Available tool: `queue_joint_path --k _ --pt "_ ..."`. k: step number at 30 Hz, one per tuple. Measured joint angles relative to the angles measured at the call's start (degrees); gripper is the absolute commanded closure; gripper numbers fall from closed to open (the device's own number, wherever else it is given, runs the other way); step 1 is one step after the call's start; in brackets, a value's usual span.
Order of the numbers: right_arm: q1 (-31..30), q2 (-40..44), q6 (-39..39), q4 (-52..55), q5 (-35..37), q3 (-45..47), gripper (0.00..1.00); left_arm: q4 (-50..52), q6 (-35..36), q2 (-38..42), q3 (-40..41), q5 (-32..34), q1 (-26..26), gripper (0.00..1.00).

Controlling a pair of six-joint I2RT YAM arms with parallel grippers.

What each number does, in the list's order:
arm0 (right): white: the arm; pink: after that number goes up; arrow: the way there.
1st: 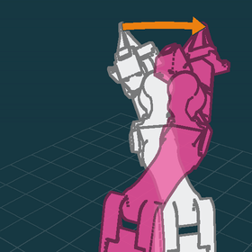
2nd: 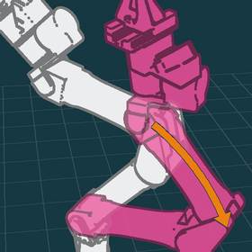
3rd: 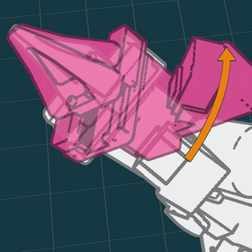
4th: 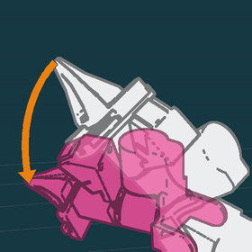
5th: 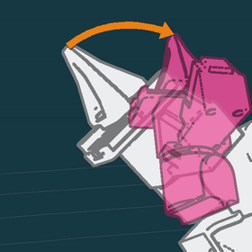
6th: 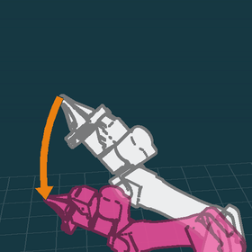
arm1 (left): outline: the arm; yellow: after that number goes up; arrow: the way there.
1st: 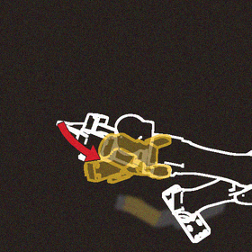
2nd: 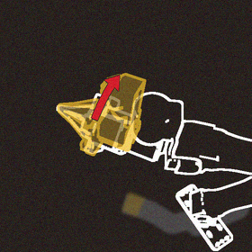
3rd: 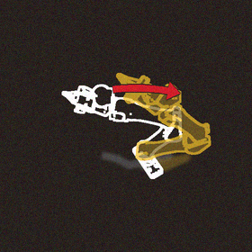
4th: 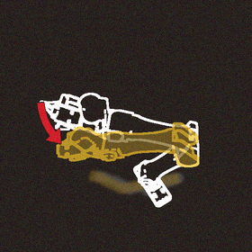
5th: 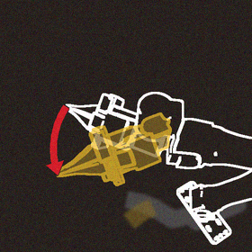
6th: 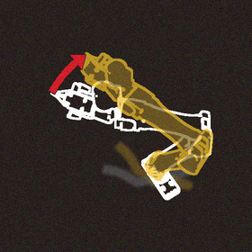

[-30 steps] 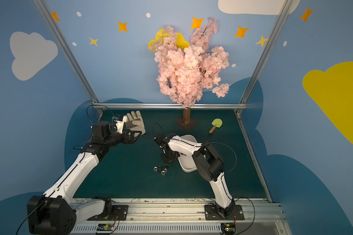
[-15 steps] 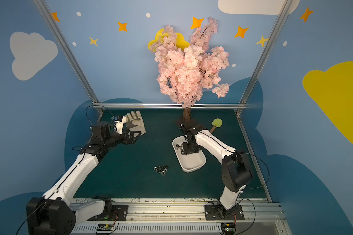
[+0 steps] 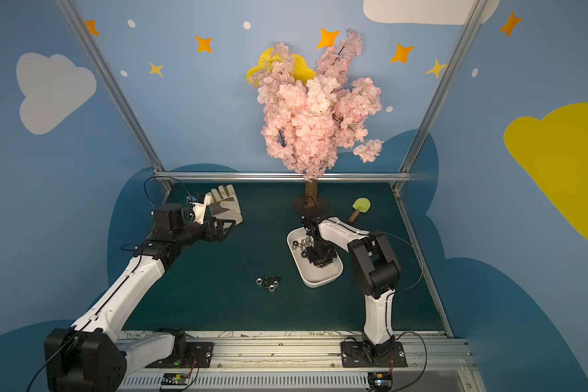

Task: Put the nuts on the desktop into the storage box
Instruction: Place the nut in the storage box, then pick up the nut from the center of the board.

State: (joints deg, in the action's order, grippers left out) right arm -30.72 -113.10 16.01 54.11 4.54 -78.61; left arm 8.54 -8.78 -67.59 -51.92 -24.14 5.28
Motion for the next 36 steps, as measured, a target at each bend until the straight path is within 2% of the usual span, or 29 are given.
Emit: queue_joint_path --k 6,10,14,20,25,32,36 --pt "0.42 -0.24 -0.7 0.02 0.59 -2.97 0.55 0.0 0.0 -0.02 0.0 -0.02 0.0 0.0" --pt "0.63 0.04 -1.44 0.46 0.83 -4.59 0.47 0.0 0.0 -0.02 0.0 0.0 0.0 0.0" --pt "0.63 2.34 -1.62 1.88 1.22 -5.79 0.46 0.04 0.02 -0.02 0.0 0.0 0.0 0.0" --pt "-0.5 11.43 -2.21 4.13 1.9 -10.6 0.43 0.26 0.02 -0.02 0.0 0.35 -0.02 0.0" --pt "-4.35 17.66 -2.86 3.96 -0.83 -13.07 0.42 1.11 0.02 -0.02 0.0 0.61 -0.31 0.0" --pt "-13.18 16.17 -2.27 2.27 -5.35 -11.17 0.43 1.53 0.02 0.22 0.0 0.79 -1.03 0.0" --pt "-15.91 14.23 -1.29 -0.24 -10.27 -9.6 0.43 1.53 0.0 0.44 0.0 0.85 -1.16 0.0"
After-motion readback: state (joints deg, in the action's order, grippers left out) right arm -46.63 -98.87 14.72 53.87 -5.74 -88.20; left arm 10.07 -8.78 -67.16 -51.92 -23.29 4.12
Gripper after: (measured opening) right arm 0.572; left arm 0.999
